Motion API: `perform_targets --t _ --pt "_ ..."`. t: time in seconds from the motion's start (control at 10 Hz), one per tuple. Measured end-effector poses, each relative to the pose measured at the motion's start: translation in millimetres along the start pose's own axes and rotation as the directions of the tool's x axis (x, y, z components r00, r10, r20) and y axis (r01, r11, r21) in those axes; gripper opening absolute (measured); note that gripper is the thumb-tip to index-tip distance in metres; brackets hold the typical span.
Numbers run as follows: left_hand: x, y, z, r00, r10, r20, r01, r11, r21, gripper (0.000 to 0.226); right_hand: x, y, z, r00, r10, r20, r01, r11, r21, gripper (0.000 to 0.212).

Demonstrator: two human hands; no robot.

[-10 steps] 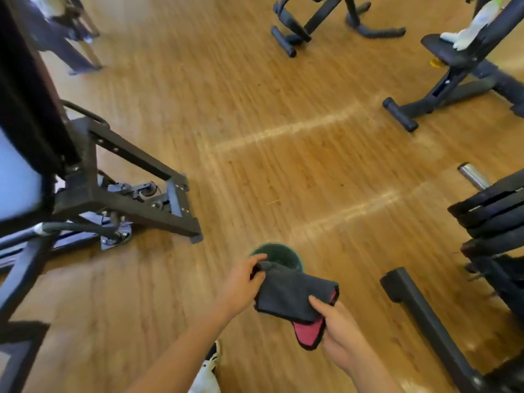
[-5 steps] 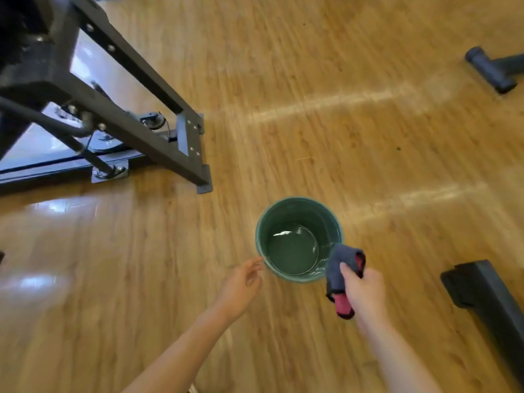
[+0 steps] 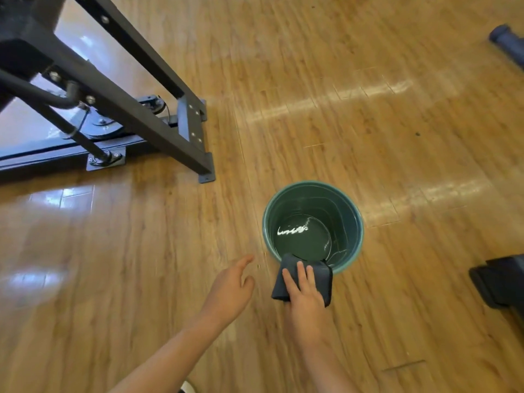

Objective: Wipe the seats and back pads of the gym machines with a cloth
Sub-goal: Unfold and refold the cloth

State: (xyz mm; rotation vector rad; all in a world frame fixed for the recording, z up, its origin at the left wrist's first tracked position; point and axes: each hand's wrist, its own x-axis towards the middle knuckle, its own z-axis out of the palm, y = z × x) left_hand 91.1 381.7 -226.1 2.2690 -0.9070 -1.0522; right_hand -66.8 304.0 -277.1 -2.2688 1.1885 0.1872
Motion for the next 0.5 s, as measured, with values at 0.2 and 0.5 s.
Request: perform_targets --t 0.2,0.5 --pt "2.5 29.2 19.5 0.971 0.217 0.104 -0.227 0.968 0.102 0.063 -7.5 2.6 5.9 0.999 -0.022 0.037 0.024 0.997 -0.07 0.098" --pt "-33.6 21.5 14.4 0.958 0.161 0.237 -0.215 0.951 0.222 0.069 -75.8 25.0 -30.1 0.956 0.029 0.292 -0.1 0.968 0.231 0.044"
